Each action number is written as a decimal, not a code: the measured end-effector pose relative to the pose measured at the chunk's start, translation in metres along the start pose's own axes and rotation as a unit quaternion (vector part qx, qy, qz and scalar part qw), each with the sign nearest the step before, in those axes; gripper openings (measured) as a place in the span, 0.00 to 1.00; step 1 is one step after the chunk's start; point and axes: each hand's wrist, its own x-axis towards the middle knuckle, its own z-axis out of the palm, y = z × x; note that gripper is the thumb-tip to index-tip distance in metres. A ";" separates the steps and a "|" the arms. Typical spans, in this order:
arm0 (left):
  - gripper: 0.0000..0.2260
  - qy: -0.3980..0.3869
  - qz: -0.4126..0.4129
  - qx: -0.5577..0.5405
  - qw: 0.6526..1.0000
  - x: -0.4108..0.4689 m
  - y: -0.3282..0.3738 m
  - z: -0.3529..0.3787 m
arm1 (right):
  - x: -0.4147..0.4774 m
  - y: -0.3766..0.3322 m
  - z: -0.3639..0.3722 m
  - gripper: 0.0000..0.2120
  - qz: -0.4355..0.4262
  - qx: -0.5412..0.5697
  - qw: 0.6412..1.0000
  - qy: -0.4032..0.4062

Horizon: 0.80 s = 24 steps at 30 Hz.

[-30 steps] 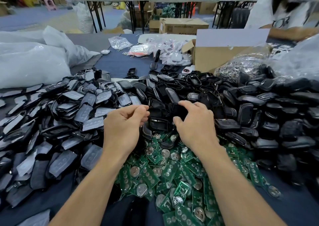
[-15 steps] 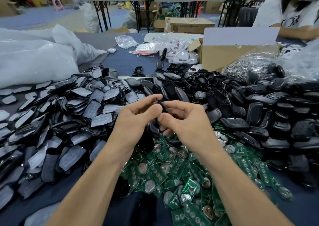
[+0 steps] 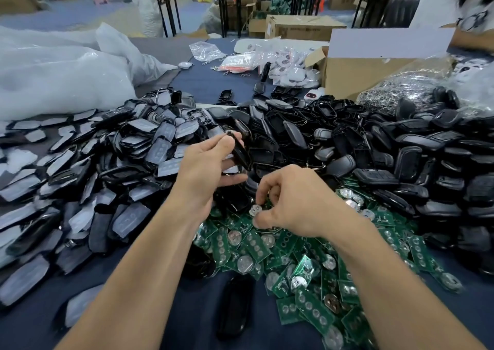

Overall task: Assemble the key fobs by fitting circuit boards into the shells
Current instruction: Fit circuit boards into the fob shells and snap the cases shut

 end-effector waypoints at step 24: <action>0.15 -0.164 0.035 -0.002 0.986 0.003 -0.005 -0.009 | 0.007 0.011 -0.003 0.08 0.021 0.415 0.851 0.322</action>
